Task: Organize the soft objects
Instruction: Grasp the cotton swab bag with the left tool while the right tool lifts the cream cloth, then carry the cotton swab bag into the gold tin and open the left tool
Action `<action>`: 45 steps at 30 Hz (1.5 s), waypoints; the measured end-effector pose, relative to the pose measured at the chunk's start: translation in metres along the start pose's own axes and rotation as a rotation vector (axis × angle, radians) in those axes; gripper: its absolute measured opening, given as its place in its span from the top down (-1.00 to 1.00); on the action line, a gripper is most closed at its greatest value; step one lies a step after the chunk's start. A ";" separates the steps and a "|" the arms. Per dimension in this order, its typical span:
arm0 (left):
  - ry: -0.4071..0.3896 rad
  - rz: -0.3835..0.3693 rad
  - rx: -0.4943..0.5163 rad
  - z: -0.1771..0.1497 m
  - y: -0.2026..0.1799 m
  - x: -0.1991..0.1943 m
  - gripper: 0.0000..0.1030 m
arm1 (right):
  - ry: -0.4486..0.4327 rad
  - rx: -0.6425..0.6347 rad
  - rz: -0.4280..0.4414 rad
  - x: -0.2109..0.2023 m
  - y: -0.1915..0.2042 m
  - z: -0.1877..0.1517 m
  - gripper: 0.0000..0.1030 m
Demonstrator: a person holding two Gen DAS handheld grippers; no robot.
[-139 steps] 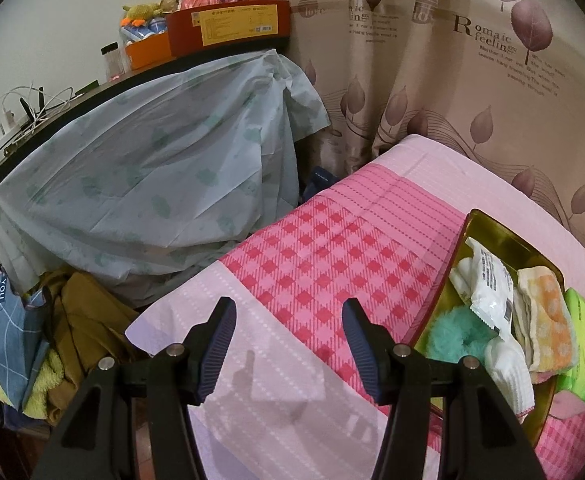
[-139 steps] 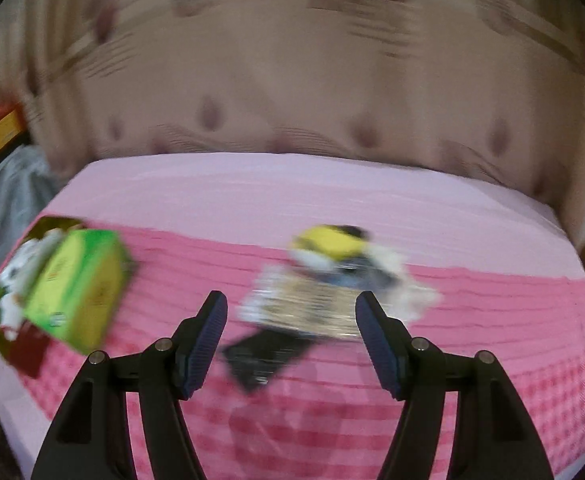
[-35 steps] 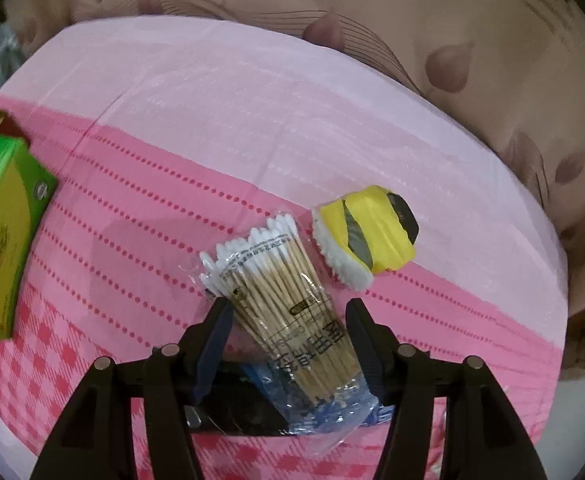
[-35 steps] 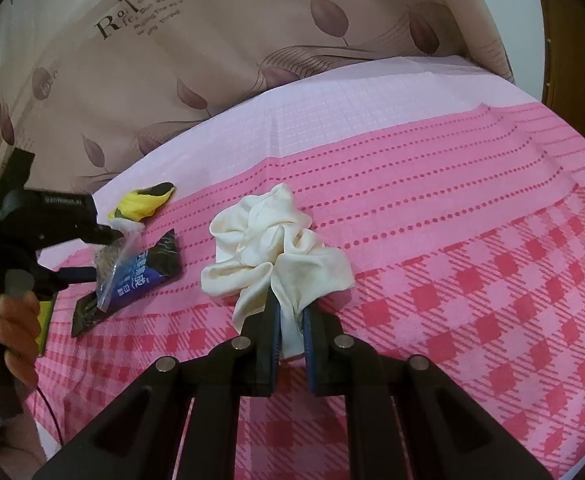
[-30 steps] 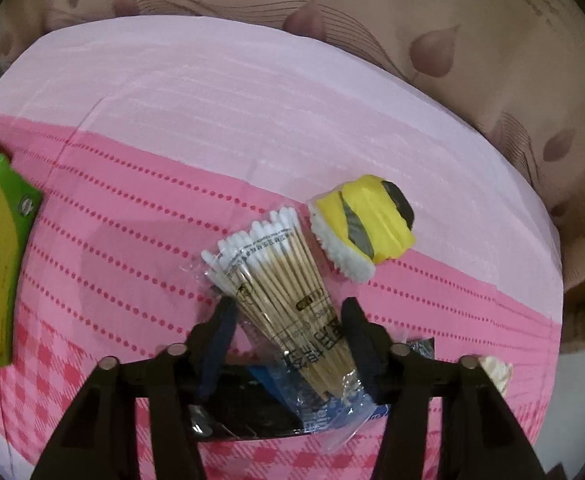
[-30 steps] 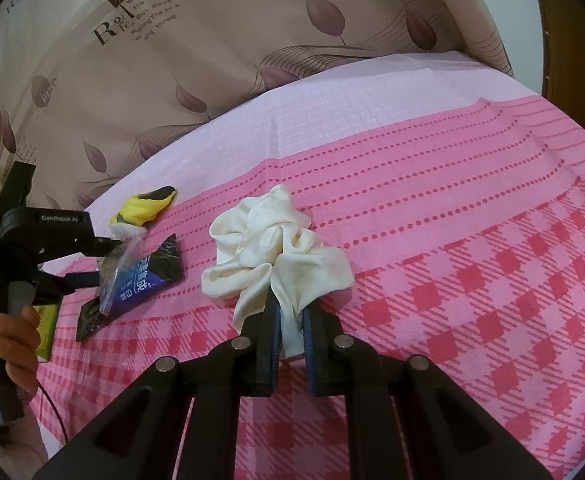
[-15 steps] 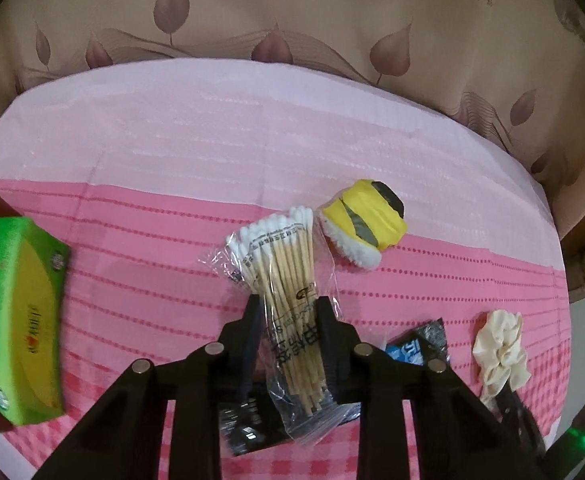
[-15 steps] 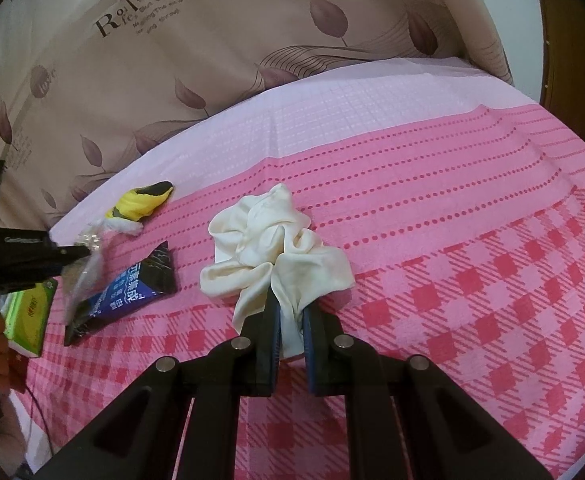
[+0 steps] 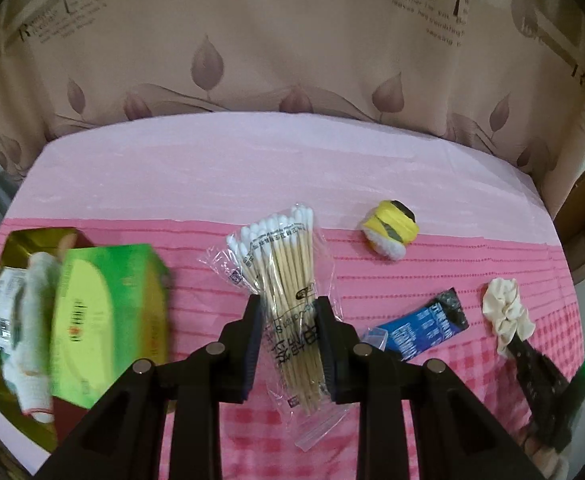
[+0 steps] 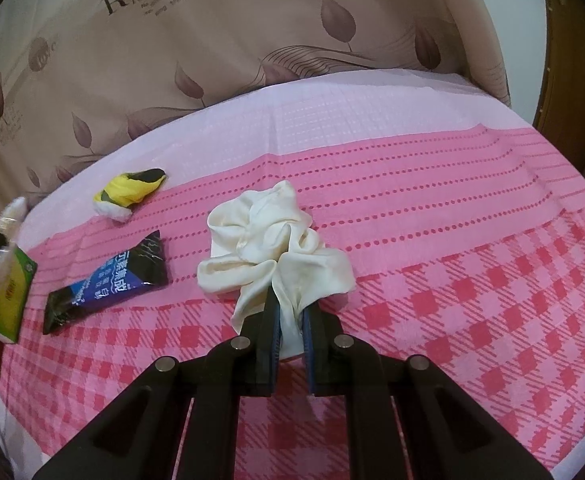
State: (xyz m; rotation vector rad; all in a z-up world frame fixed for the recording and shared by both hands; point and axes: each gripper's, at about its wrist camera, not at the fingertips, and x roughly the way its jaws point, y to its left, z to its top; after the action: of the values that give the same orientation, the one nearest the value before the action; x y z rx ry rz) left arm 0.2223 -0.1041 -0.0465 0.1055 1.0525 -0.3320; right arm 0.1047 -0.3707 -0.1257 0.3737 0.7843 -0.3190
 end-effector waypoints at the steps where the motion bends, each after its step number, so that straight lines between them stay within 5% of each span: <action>1: -0.005 0.004 0.000 0.000 0.007 -0.006 0.49 | 0.000 -0.007 -0.009 0.000 0.002 0.000 0.81; 27: -0.083 0.305 -0.136 -0.021 0.223 -0.069 0.49 | 0.003 -0.120 -0.131 0.006 0.029 -0.003 0.74; 45: -0.021 0.368 -0.117 -0.048 0.280 -0.027 0.49 | 0.004 -0.161 -0.176 0.007 0.036 -0.004 0.74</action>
State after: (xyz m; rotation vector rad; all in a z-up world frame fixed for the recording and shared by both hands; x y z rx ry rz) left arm 0.2594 0.1781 -0.0672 0.1868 1.0068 0.0611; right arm 0.1215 -0.3383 -0.1260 0.1543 0.8423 -0.4169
